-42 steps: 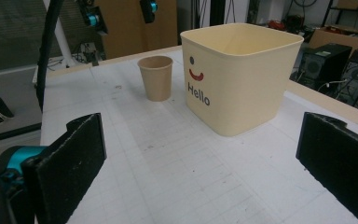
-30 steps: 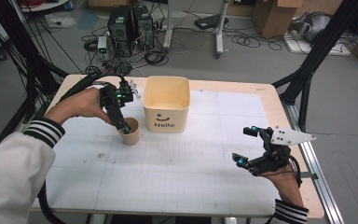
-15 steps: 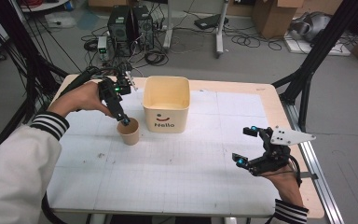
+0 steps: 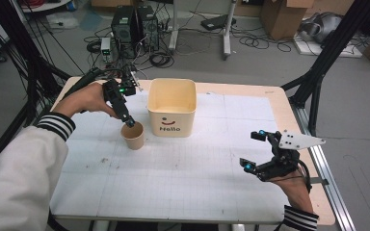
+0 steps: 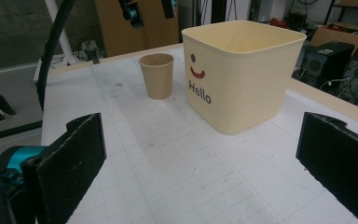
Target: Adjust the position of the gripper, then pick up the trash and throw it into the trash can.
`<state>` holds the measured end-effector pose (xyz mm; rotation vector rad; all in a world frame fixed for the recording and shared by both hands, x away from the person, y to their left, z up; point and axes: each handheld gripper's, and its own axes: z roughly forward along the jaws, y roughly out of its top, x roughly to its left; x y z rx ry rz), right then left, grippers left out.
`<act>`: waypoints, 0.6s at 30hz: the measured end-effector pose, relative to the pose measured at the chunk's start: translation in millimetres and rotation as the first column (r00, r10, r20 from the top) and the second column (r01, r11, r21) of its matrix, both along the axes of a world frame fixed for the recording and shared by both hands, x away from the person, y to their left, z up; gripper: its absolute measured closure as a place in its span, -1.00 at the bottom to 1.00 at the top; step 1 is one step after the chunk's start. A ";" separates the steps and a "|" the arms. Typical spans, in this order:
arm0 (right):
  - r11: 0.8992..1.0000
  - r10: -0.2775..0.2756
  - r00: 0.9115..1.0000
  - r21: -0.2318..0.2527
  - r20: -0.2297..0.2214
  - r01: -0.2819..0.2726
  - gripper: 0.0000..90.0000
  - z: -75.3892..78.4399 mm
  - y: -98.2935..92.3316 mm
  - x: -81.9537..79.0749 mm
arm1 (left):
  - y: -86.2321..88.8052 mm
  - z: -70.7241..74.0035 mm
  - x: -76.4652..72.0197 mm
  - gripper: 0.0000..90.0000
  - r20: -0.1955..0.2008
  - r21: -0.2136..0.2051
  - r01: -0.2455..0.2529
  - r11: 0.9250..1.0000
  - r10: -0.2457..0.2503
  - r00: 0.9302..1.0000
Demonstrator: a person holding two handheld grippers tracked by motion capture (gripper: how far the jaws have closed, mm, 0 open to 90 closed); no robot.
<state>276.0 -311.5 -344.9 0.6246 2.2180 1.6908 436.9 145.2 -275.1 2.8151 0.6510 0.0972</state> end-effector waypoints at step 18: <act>1.000 -0.003 1.000 0.004 -0.010 0.003 -0.99 0.1 -0.9 -0.9 | 0.0 -3.9 3.1 -0.94 -0.002 0.004 0.002 1.000 -0.002 1.000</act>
